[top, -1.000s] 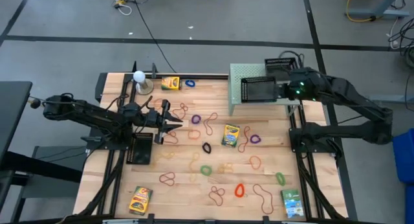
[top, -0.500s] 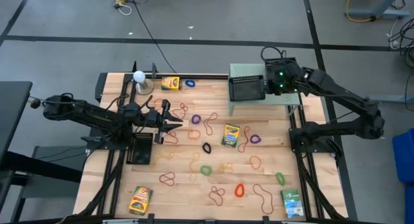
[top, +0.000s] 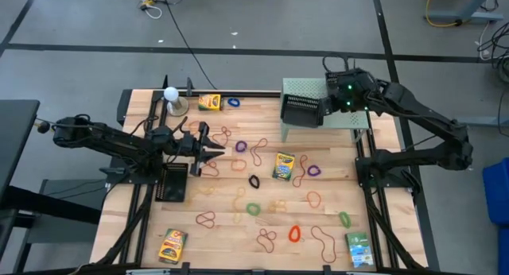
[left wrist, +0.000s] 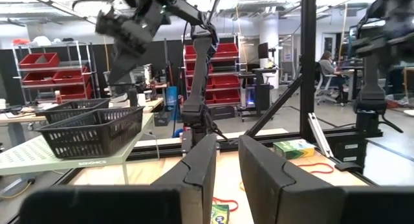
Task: Pick & Place Office Desk Supplies
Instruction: Put the top black bin on the shelf
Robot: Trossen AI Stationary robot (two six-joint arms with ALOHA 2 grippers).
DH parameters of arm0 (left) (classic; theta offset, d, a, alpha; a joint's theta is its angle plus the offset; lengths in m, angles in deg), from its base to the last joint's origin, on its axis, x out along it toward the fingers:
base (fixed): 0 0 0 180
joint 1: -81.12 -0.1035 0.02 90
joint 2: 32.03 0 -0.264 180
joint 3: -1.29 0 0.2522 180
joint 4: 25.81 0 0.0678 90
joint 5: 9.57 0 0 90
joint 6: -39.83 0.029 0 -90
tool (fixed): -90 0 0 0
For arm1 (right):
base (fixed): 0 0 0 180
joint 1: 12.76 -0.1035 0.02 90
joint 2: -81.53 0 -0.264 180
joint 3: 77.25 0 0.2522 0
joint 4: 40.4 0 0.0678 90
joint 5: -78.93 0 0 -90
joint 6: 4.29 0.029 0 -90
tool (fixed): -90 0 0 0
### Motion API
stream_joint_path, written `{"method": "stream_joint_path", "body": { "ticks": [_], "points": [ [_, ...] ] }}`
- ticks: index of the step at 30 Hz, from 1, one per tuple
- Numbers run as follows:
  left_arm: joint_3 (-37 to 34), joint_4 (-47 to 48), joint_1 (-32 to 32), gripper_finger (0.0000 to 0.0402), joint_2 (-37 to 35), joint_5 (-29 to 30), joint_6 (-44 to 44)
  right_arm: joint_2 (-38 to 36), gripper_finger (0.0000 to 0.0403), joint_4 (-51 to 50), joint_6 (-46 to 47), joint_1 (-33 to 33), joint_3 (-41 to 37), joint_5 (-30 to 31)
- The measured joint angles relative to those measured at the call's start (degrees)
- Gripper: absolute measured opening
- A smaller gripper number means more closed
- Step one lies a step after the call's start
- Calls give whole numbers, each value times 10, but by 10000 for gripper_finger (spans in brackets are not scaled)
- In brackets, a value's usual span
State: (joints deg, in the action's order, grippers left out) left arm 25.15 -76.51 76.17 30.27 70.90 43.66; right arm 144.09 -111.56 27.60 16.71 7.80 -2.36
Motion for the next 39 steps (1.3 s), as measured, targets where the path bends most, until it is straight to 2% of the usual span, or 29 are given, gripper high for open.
{"method": "stream_joint_path", "body": {
  "ticks": [7, 11, 15, 20, 27, 30, 39],
  "points": [
    [0, 14, 0, 73, 0, 27, 2, 85, 142, 18, -128, -122, 19, 47],
    [0, 19, 0, 73, 0, 37, 6, 147, 173, 20, -175, -156, 19, 53],
    [0, 19, 0, 73, 0, 37, 6, 180, 180, 4, -204, -168, 19, 91],
    [0, 19, 0, 73, 0, 38, 15, 187, 142, -7, -228, -172, 19, 123],
    [0, 30, 0, 73, 0, 51, 16, 176, 17, -14, -271, -178, 20, 125],
    [0, 34, 0, 73, 0, 51, 17, 149, 16, -38, -283, -190, 20, 118],
    [0, 32, 1, 73, 0, 50, 22, 20, 10, -212, -339, -219, 19, 105]
  ]
}}
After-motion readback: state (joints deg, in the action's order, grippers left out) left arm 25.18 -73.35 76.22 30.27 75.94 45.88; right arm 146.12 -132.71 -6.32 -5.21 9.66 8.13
